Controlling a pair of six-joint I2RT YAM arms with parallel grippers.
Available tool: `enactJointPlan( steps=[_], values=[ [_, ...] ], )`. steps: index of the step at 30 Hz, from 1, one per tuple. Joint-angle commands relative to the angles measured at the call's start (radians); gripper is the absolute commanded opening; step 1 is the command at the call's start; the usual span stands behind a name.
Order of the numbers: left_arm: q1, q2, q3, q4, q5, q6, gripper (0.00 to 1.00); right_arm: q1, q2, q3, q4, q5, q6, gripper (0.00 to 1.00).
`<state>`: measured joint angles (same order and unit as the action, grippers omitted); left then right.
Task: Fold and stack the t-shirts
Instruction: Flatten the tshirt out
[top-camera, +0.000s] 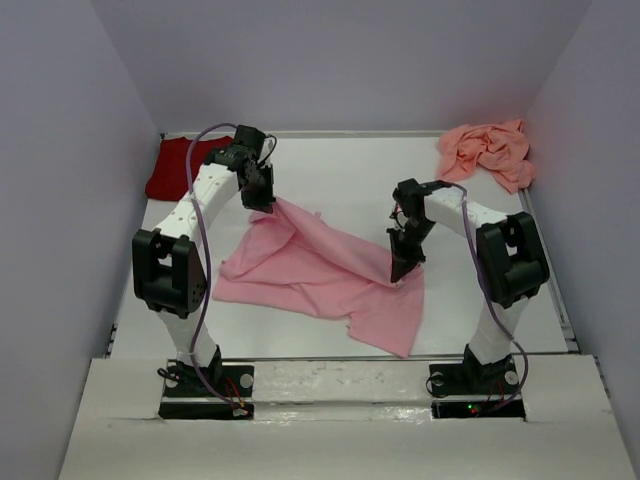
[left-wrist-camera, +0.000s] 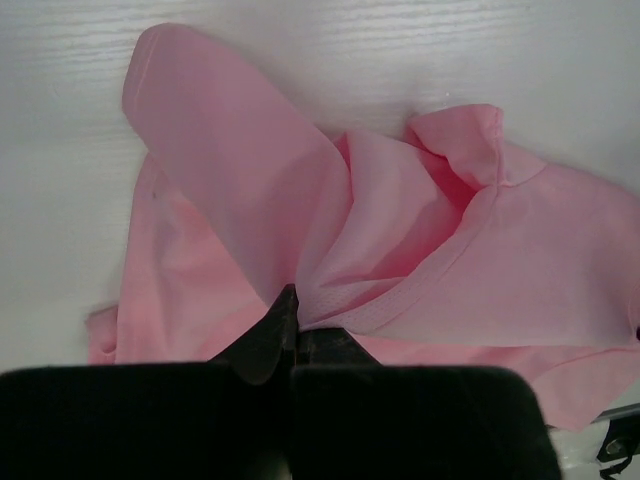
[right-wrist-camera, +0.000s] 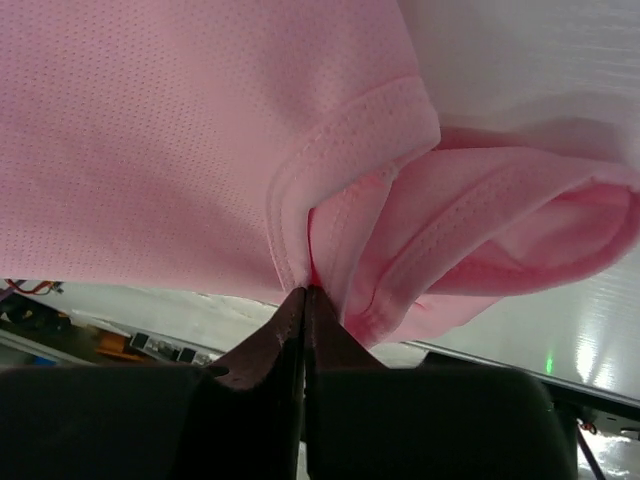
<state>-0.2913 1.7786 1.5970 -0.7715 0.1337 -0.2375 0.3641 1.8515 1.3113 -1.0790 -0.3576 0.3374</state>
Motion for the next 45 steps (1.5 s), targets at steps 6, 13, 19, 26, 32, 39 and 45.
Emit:
enactJointPlan(
  steps=[6, 13, 19, 26, 32, 39, 45],
  values=[
    [-0.006, -0.056, 0.001, -0.143, 0.066, 0.033, 0.0, 0.004, -0.026, 0.245, -0.084, 0.017, -0.031, 0.69],
    [-0.006, -0.068, -0.003, -0.17, 0.096, 0.05, 0.0, 0.004, 0.029, 0.41, -0.072, -0.046, -0.035, 0.7],
    [-0.014, -0.082, -0.046, -0.158, 0.09, 0.044, 0.0, 0.004, 0.097, 0.316, 0.08, -0.084, -0.028, 0.7],
    [-0.017, -0.111, -0.089, -0.141, 0.09, 0.032, 0.0, -0.017, 0.199, 0.351, 0.205, -0.15, -0.023, 0.68],
    [-0.023, -0.12, -0.101, -0.156, 0.095, 0.033, 0.0, -0.027, 0.296, 0.466, 0.225, -0.164, -0.031, 0.68],
    [-0.046, -0.151, -0.14, -0.166, 0.107, 0.03, 0.0, -0.027, 0.403, 0.612, 0.283, -0.242, -0.002, 0.68],
    [-0.065, -0.163, -0.17, -0.16, 0.115, 0.026, 0.0, -0.027, 0.497, 0.808, 0.287, -0.336, 0.072, 0.68]
  ],
)
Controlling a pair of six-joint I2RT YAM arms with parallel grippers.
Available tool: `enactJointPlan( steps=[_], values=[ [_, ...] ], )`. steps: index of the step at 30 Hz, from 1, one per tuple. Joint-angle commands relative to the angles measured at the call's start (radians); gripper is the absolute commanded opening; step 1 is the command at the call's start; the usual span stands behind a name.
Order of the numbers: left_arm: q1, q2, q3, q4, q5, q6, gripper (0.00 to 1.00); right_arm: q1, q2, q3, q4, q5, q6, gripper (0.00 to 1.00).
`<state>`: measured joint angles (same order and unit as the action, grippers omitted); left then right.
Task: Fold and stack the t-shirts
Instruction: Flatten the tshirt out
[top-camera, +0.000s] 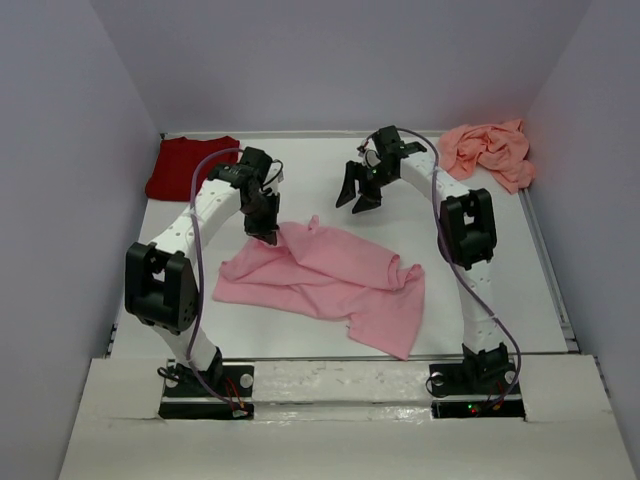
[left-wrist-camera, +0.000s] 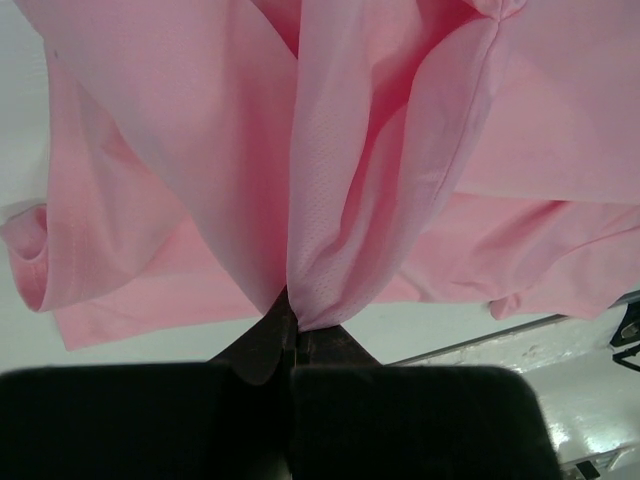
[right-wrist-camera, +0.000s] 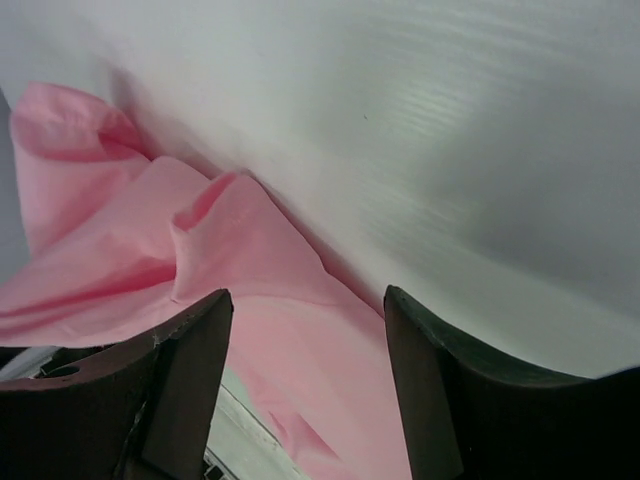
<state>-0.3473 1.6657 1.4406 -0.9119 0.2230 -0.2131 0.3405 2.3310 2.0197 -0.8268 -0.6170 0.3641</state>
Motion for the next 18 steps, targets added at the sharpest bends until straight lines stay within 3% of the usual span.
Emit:
enactJointPlan(
  steps=[1, 18],
  values=[
    [-0.009, -0.049, -0.016, -0.018, 0.03, 0.0, 0.0, -0.003, 0.034, 0.115, 0.035, -0.081, 0.047, 0.68],
    [-0.045, 0.009, 0.03, -0.016, 0.052, 0.014, 0.0, 0.164, 0.116, 0.232, -0.011, -0.122, 0.068, 0.66]
  ],
)
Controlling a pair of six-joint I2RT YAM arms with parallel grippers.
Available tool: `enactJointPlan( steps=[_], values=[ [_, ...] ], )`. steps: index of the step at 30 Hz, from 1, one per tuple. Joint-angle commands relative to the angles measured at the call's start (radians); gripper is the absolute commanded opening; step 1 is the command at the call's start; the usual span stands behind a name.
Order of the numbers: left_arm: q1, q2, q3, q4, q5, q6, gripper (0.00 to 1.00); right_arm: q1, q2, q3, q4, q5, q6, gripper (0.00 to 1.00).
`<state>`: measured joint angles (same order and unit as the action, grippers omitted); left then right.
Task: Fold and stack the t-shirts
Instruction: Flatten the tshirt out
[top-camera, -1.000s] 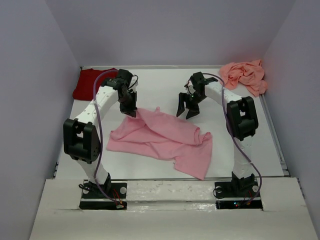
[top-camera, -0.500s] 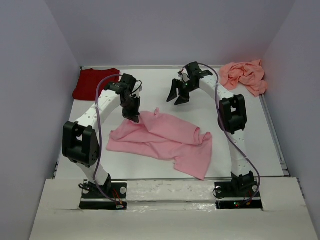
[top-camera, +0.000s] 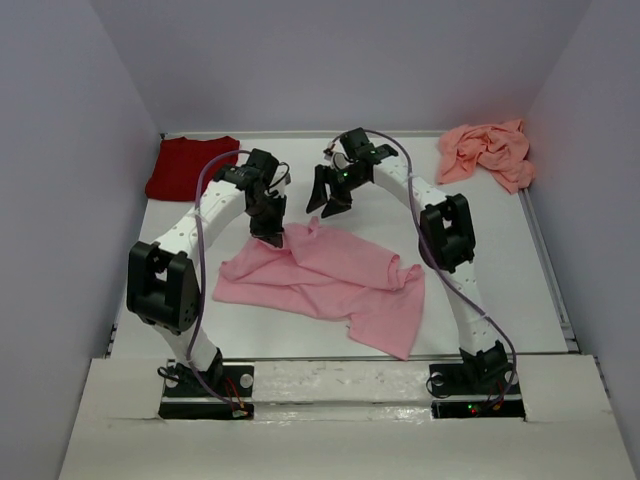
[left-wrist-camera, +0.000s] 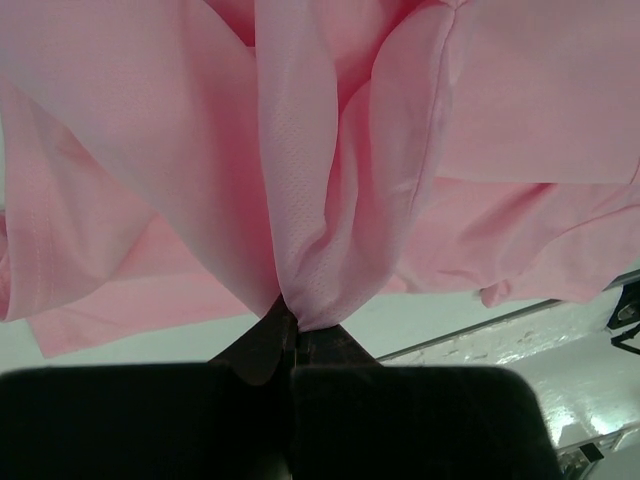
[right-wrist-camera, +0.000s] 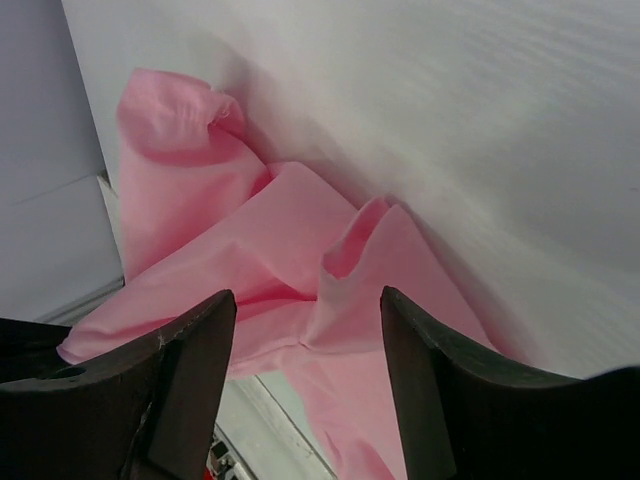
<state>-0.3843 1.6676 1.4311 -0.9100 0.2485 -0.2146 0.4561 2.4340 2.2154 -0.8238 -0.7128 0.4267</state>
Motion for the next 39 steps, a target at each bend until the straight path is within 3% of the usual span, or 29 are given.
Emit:
enactJointPlan(
  steps=[1, 11, 13, 14, 17, 18, 29, 39],
  values=[
    [-0.011, 0.011, 0.042, -0.017, 0.028, 0.015, 0.0, 0.049, 0.014, 0.033, -0.014, -0.027, 0.006, 0.66],
    [-0.011, 0.012, 0.052, -0.02, 0.026, 0.023, 0.0, 0.049, 0.011, 0.009, -0.041, 0.036, -0.023, 0.65],
    [-0.01, 0.008, 0.049, -0.021, 0.023, 0.023, 0.0, 0.058, 0.011, 0.015, -0.047, 0.055, -0.034, 0.53],
    [-0.01, 0.006, 0.045, -0.02, 0.021, 0.024, 0.0, 0.058, 0.016, 0.02, -0.058, 0.062, -0.037, 0.33],
    [-0.011, 0.001, 0.038, -0.018, 0.021, 0.026, 0.0, 0.058, 0.022, 0.029, -0.067, 0.07, -0.043, 0.07],
    [-0.011, 0.001, 0.035, -0.018, 0.021, 0.026, 0.0, 0.058, 0.023, 0.029, -0.069, 0.07, -0.043, 0.05],
    [-0.011, -0.003, 0.031, -0.02, 0.015, 0.027, 0.0, 0.058, 0.02, 0.043, -0.08, 0.084, -0.049, 0.0],
    [-0.011, -0.016, 0.015, 0.002, 0.025, 0.015, 0.0, 0.021, -0.18, 0.013, -0.008, 0.494, -0.046, 0.0]
  ],
)
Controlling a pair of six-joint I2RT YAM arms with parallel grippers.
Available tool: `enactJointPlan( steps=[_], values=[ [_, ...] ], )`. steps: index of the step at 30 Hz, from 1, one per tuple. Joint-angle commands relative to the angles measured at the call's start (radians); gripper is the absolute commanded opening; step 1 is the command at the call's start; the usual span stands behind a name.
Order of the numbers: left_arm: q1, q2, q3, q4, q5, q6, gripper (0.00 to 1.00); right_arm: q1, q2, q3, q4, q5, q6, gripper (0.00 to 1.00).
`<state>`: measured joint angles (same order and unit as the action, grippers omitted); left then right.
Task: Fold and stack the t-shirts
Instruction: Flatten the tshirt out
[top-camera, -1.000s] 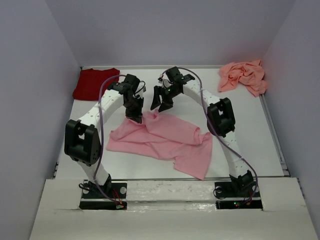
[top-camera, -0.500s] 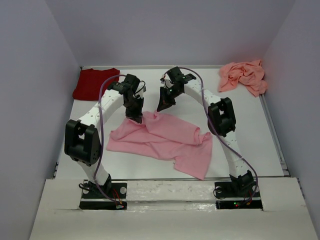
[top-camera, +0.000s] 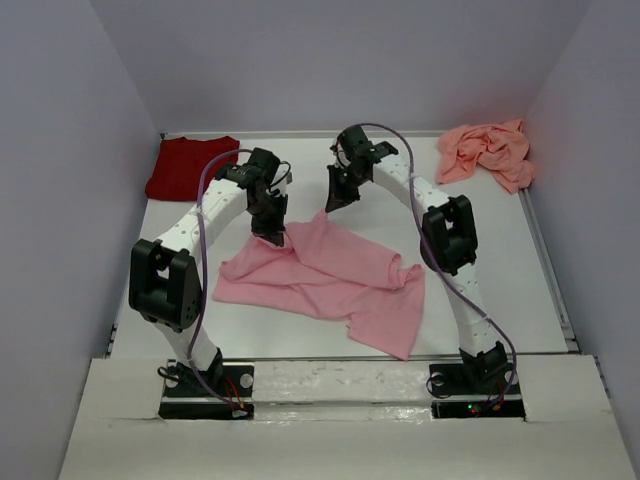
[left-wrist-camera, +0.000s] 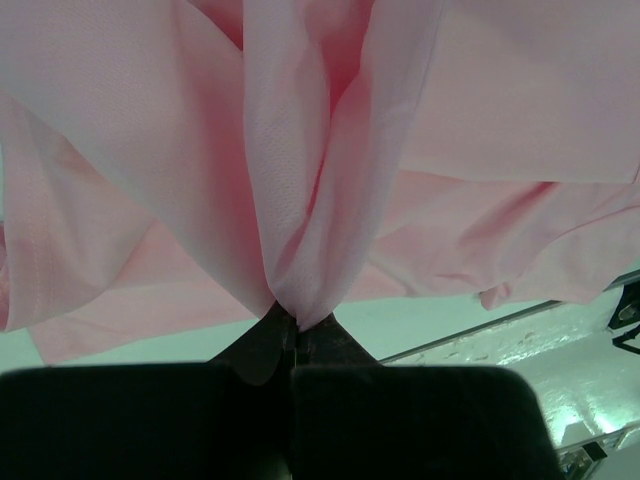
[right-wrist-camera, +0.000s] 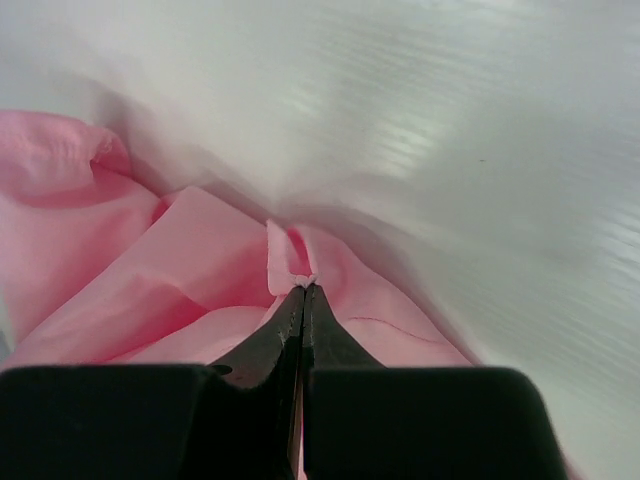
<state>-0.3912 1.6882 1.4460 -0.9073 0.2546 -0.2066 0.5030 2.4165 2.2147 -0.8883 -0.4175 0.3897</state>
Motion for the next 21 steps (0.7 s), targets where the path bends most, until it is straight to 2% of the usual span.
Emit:
enactJointPlan(
  steps=[1, 5, 8, 13, 17, 21],
  values=[
    [-0.005, -0.038, 0.001, -0.001, 0.017, 0.009, 0.0, -0.026, -0.184, 0.014, 0.064, 0.222, -0.015, 0.0],
    [-0.005, -0.047, -0.01, 0.002, 0.017, 0.012, 0.0, -0.026, -0.298, -0.041, 0.178, 0.143, -0.02, 0.0],
    [-0.005, -0.053, -0.016, 0.002, 0.018, 0.013, 0.0, -0.006, -0.324, -0.081, 0.174, -0.027, 0.046, 0.0],
    [-0.005, -0.058, -0.021, -0.005, 0.009, 0.022, 0.0, 0.123, -0.269, -0.085, -0.012, -0.264, 0.066, 0.0],
    [-0.003, -0.047, -0.018, -0.008, 0.009, 0.03, 0.0, 0.204, -0.107, 0.005, -0.284, -0.328, -0.006, 0.0],
    [-0.003, -0.038, -0.004, -0.013, 0.008, 0.036, 0.0, 0.213, -0.091, -0.07, -0.299, -0.358, -0.017, 0.05]
  ],
)
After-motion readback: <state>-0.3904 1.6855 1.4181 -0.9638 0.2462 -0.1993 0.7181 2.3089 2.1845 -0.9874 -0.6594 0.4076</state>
